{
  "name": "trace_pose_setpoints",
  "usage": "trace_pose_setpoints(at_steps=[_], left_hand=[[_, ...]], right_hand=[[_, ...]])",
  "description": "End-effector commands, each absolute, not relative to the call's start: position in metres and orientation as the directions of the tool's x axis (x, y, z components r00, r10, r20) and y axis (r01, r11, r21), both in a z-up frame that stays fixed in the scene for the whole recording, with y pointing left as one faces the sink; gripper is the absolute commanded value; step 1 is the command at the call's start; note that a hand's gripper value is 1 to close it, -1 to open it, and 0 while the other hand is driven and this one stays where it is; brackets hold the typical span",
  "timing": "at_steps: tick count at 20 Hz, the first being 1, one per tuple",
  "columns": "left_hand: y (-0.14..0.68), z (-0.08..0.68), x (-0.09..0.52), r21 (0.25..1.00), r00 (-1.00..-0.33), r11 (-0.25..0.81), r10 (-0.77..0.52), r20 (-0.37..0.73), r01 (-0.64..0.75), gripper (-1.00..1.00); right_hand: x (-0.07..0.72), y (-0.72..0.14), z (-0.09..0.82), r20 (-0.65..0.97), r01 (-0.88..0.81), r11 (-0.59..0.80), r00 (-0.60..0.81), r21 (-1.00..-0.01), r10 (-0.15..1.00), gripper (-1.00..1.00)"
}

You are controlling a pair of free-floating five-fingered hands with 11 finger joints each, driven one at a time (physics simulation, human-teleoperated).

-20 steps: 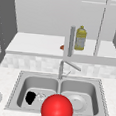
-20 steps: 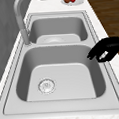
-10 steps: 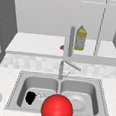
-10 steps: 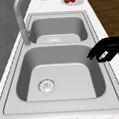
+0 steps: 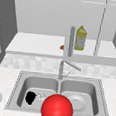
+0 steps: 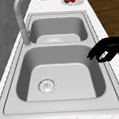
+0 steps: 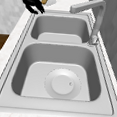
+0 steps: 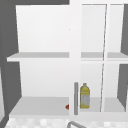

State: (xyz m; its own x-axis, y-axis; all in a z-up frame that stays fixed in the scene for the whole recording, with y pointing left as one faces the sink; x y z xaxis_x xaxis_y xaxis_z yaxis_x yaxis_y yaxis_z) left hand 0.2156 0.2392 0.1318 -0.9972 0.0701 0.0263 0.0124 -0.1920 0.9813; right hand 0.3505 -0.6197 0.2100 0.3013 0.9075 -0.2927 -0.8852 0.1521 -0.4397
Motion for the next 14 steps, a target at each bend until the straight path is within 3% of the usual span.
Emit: trace_pose_setpoints(at_steps=[1, 8, 14], left_hand=[[0.239, 0.132, 0.216, 0.981, -0.997, -0.192, 0.070, 0.026, 0.012, 0.00], [0.239, 0.132, 0.216, 0.981, -0.997, -0.192, 0.070, 0.026, 0.012, 0.00], [0.239, 0.132, 0.216, 0.981, -0.997, -0.192, 0.070, 0.026, 0.012, 0.00]], right_hand=[[0.351, -0.619, 0.210, -0.167, -0.851, 0.277, 0.383, -0.447, 0.908, -1.00], [0.335, -0.617, 0.198, -0.157, -0.856, 0.275, 0.374, -0.437, 0.914, -1.00], [0.325, -0.627, 0.184, -0.086, -0.787, 0.279, 0.386, -0.550, 0.918, -1.00]])
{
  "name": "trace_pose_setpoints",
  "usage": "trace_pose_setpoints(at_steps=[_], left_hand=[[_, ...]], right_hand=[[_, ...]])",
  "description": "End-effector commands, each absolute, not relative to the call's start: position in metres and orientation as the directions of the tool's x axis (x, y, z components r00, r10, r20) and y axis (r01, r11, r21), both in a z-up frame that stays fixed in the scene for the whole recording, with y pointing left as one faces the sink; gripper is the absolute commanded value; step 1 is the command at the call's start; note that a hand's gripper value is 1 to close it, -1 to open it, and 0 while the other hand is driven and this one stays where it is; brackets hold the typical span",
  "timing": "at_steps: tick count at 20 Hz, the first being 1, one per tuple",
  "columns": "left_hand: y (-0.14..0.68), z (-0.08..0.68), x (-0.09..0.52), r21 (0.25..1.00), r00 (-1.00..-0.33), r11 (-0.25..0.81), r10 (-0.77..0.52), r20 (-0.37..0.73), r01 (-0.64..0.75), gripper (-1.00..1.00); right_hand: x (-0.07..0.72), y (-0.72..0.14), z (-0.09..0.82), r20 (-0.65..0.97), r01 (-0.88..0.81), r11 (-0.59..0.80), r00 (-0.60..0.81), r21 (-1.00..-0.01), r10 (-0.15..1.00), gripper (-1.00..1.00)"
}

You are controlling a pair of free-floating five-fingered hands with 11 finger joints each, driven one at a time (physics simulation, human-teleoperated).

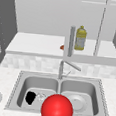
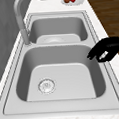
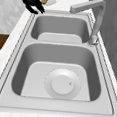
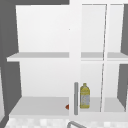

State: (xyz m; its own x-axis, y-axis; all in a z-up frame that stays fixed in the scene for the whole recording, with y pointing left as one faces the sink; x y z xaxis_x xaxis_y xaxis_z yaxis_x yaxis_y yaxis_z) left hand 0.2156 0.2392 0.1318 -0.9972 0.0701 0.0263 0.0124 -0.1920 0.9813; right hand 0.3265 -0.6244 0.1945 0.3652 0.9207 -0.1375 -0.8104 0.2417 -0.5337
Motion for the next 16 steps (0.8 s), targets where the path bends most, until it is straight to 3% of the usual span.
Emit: trace_pose_setpoints(at_steps=[1, 16], left_hand=[[0.239, 0.132, 0.216, 0.981, -0.997, -0.192, 0.070, 0.026, 0.012, 0.00], [0.239, 0.132, 0.216, 0.981, -0.997, -0.192, 0.070, 0.026, 0.012, 0.00]], right_hand=[[0.326, -0.626, 0.185, -0.081, -0.775, 0.292, 0.402, -0.561, 0.912, -1.00], [0.314, -0.620, 0.218, -0.071, -0.737, 0.329, 0.453, -0.591, 0.889, -1.00]])
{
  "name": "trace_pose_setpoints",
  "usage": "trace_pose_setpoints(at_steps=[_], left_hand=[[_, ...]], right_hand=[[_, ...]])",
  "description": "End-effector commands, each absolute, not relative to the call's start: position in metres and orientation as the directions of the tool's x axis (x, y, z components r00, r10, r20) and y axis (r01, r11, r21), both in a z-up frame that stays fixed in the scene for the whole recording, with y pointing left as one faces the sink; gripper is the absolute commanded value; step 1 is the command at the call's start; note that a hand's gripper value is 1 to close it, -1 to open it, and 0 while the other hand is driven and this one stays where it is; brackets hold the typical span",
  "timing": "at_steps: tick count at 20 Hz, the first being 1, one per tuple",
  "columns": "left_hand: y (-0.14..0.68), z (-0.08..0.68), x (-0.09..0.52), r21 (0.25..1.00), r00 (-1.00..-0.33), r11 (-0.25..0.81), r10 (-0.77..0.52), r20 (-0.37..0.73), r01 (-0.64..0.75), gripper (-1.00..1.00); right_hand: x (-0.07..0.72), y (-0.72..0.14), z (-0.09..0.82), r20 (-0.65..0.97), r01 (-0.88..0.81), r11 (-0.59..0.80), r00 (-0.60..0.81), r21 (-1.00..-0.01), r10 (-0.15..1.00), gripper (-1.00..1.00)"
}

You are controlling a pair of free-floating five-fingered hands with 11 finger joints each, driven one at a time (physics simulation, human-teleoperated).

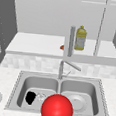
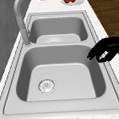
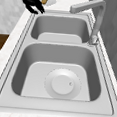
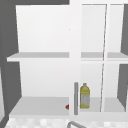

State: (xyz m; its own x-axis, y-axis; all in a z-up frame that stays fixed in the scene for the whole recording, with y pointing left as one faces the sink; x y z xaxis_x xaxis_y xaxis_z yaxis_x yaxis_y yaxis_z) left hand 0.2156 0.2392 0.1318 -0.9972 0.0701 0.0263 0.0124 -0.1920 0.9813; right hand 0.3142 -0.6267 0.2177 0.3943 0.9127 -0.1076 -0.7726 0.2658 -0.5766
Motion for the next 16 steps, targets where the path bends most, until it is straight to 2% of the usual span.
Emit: trace_pose_setpoints(at_steps=[1, 9, 16], left_hand=[[0.239, 0.132, 0.216, 0.981, -0.997, -0.192, 0.070, 0.026, 0.012, 0.00], [0.239, 0.132, 0.216, 0.981, -0.997, -0.192, 0.070, 0.026, 0.012, 0.00], [0.239, 0.132, 0.216, 0.981, -0.997, -0.192, 0.070, 0.026, 0.012, 0.00]], right_hand=[[0.314, -0.615, 0.218, -0.073, -0.730, 0.342, 0.471, -0.592, 0.879, -1.00], [0.324, -0.604, 0.217, -0.132, -0.721, 0.353, 0.522, -0.596, 0.843, -1.00], [0.333, -0.602, 0.208, -0.084, -0.712, 0.387, 0.529, -0.586, 0.845, -1.00]])
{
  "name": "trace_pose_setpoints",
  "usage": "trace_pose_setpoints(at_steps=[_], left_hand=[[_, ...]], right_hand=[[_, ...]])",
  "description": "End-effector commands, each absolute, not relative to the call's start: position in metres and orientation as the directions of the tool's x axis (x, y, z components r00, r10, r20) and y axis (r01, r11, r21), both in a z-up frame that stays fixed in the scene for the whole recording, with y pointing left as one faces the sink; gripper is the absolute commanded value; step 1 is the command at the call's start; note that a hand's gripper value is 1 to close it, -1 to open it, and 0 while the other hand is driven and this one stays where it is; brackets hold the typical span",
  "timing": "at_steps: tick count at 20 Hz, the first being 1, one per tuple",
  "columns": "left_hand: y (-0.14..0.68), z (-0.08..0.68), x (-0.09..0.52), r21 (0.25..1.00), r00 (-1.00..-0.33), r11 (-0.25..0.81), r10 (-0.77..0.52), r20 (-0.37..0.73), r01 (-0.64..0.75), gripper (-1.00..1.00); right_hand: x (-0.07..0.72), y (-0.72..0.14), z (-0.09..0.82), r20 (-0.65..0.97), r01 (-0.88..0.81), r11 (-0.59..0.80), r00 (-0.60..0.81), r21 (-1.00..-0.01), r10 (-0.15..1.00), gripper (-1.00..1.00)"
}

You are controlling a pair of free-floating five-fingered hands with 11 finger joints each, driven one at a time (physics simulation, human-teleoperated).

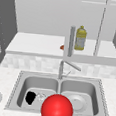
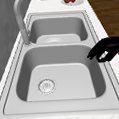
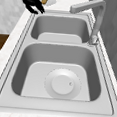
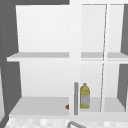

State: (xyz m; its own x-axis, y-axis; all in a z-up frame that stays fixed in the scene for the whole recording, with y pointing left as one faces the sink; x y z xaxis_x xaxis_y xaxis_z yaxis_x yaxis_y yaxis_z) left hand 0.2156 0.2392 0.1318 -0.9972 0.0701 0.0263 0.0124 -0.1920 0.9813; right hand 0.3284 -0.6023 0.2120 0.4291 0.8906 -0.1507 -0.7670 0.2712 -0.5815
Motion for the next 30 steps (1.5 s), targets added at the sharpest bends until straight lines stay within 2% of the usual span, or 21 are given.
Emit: trace_pose_setpoints(at_steps=[1, 5, 9, 16, 30], left_hand=[[0.239, 0.132, 0.216, 0.981, -0.997, -0.192, 0.070, 0.026, 0.012, 0.00], [0.239, 0.132, 0.216, 0.981, -0.997, -0.192, 0.070, 0.026, 0.012, 0.00], [0.239, 0.132, 0.216, 0.981, -0.997, -0.192, 0.070, 0.026, 0.012, 0.00], [0.239, 0.132, 0.216, 0.981, -0.997, -0.192, 0.070, 0.026, 0.012, 0.00], [0.239, 0.132, 0.216, 0.981, -0.997, -0.192, 0.070, 0.026, 0.012, 0.00]], right_hand=[[0.336, -0.602, 0.205, -0.080, -0.710, 0.384, 0.525, -0.591, 0.848, -1.00], [0.335, -0.605, 0.180, -0.104, -0.705, 0.314, 0.481, -0.636, 0.870, -1.00], [0.336, -0.606, 0.167, -0.078, -0.680, 0.335, 0.500, -0.652, 0.863, -1.00], [0.340, -0.633, 0.160, 0.012, -0.534, 0.348, 0.533, -0.771, 0.846, -1.00], [0.343, -0.660, 0.161, -0.007, -0.523, 0.344, 0.557, -0.780, 0.831, -1.00]])
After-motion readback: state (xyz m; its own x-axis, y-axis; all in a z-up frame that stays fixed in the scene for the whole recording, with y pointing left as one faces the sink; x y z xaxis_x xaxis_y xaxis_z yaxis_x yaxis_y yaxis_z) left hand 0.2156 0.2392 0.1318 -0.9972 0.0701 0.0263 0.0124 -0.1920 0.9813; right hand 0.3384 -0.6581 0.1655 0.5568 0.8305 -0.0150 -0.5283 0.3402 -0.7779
